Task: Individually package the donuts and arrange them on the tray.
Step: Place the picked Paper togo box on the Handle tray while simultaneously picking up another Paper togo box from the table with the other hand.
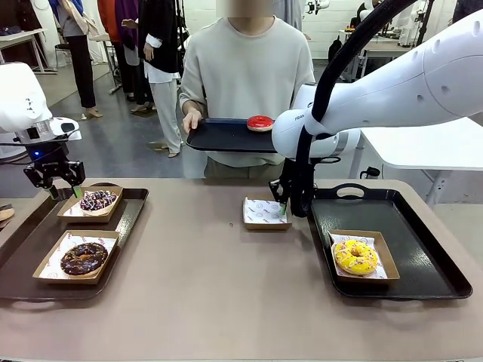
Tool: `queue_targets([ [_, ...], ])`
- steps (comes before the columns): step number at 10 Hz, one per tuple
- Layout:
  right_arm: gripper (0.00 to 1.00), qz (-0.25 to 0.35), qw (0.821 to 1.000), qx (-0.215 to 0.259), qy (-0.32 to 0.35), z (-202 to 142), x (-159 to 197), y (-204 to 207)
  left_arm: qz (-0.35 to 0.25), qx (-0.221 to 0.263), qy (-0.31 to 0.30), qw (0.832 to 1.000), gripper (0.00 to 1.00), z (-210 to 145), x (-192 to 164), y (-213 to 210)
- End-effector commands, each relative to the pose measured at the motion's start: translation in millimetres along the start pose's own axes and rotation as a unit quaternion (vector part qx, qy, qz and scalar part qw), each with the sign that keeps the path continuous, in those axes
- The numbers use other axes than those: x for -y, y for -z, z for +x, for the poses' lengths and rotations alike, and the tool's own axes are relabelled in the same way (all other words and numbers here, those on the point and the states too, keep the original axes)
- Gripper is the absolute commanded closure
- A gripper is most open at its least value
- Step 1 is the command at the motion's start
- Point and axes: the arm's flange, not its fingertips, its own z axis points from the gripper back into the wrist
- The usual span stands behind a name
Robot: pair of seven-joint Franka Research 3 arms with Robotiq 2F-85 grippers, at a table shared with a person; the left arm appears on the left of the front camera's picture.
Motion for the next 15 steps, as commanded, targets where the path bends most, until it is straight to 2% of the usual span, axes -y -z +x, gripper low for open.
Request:
queue_targets([
  [1, 1.0, 0.02, 1.0, 0.003, 0.001, 0.5, 4.0, 1.2, 0.008, 0.002, 0.004, 1.0, 0.0, -6.3, 1.2, -2.3],
  [4, 1.0, 0.021, 1.0, 0.0, 0.008, 0.4, 4.4, -0.3, 0.003, 0.0, 0.01, 1.0, 0.03, -11.2, 1.4, -4.3],
  [6, 1.0, 0.024, 1.0, -0.011, 0.003, -5.5, 0.1, -17.2, -0.032, -0.011, 0.015, 0.999, 0.03, -23.3, -0.1, -10.7],
  [8, 1.0, 0.029, 0.999, 0.005, -0.02, -13.9, -9.2, -68.1, -0.155, -0.025, 0.028, 0.987, 0.03, -62.8, -17.3, -37.1],
  [9, 1.0, 0.029, 0.999, 0.018, -0.021, -13.3, -11.2, -93.6, -0.232, -0.035, 0.008, 0.972, 0.03, -81.2, -36.8, -50.7],
  [10, 1.0, 0.025, 0.999, 0.027, -0.014, -9.6, -12.2, -114.8, -0.319, -0.043, 0.007, 0.947, 0.03, -98.7, -57.5, -57.6],
  [11, 1.0, 0.023, 0.999, 0.029, -0.01, -4.8, -13.7, -135.1, -0.378, -0.035, 0.001, 0.925, 0.03, -120.5, -78.2, -60.0],
  [15, 1.0, 0.027, 0.999, 0.018, 0.018, 29.3, -23.2, -182.4, -0.506, -0.001, -0.027, 0.862, 0.03, -191.0, -138.4, -58.3],
])
